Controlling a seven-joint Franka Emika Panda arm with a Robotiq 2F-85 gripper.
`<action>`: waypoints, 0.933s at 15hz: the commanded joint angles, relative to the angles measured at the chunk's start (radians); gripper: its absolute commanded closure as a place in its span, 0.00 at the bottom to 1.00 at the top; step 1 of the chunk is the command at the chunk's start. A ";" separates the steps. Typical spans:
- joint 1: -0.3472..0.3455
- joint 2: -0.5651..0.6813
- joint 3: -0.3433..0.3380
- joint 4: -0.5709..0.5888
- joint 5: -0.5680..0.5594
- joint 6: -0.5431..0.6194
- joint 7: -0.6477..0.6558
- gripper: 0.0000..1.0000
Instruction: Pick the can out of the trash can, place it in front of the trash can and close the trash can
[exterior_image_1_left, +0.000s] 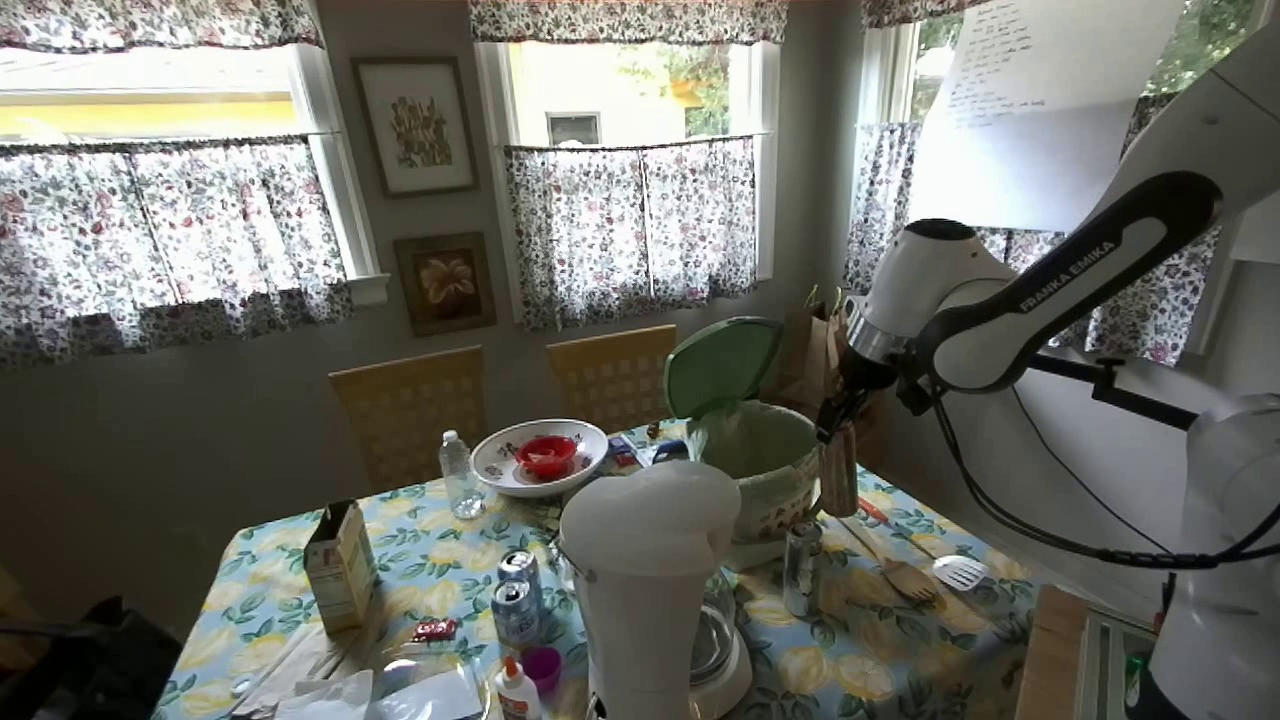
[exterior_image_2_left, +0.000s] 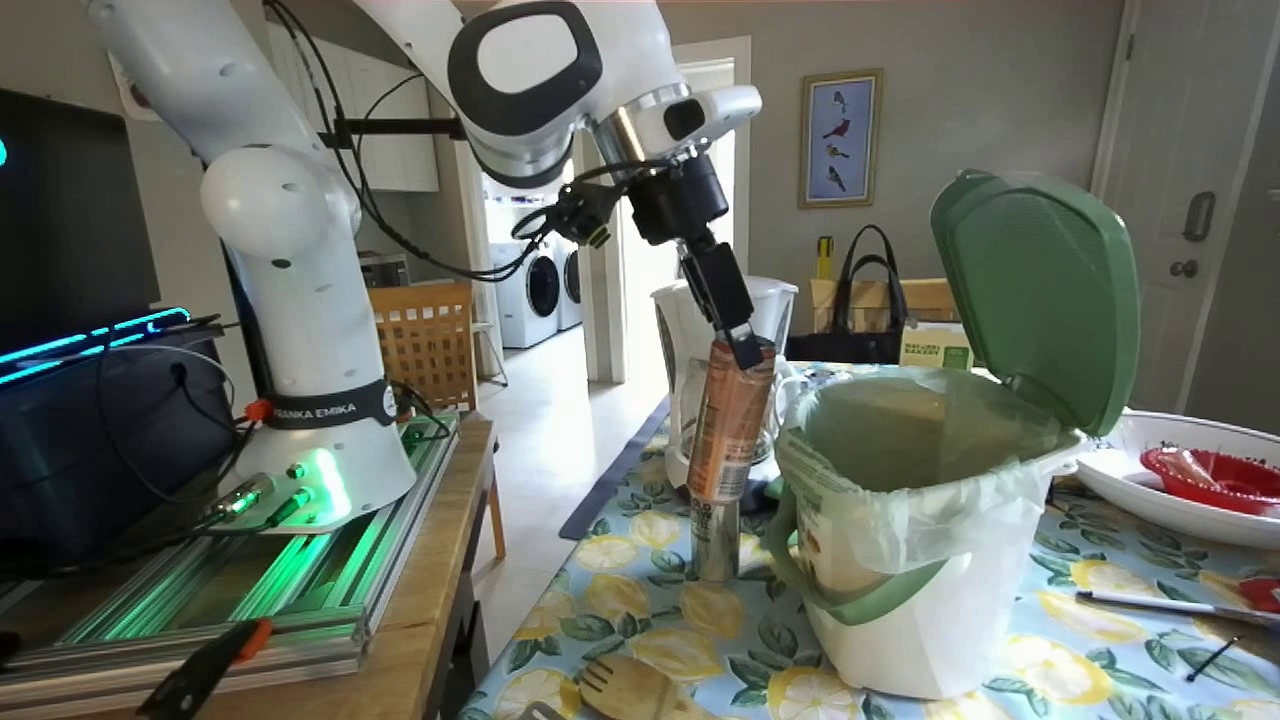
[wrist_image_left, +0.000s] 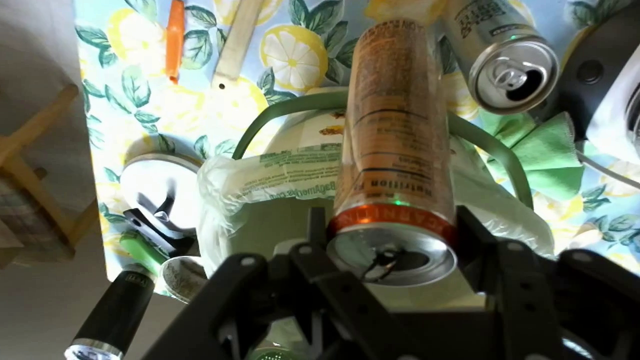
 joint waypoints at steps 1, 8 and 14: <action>0.040 0.079 -0.072 0.000 -0.058 0.115 0.010 0.63; 0.224 0.144 -0.262 0.000 -0.039 0.211 -0.019 0.63; 0.413 0.155 -0.465 0.000 -0.090 0.249 -0.014 0.63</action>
